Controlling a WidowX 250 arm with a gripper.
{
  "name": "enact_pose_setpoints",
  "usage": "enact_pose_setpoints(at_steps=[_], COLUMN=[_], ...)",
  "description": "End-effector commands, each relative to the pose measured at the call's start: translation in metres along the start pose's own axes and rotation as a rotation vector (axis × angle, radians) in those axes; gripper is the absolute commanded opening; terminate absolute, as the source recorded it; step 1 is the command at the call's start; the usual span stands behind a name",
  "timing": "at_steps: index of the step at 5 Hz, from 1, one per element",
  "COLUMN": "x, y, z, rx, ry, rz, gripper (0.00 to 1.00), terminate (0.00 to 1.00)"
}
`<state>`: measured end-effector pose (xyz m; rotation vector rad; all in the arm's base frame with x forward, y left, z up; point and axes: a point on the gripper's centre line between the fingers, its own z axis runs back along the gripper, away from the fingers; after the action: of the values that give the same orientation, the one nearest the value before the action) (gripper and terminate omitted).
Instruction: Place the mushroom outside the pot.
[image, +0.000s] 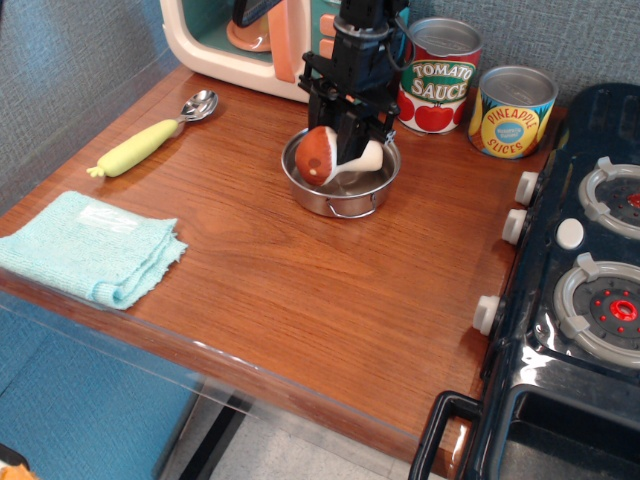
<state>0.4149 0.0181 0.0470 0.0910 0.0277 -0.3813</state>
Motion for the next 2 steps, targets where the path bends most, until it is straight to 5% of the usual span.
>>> enact_pose_setpoints(at_steps=[1, 2], x=[-0.013, -0.034], y=[0.036, 0.06], z=[0.085, 0.075], rx=[0.029, 0.038], ry=[-0.187, -0.138], rz=[0.055, 0.103], gripper=[0.0, 0.0], terminate=[0.0, 0.0])
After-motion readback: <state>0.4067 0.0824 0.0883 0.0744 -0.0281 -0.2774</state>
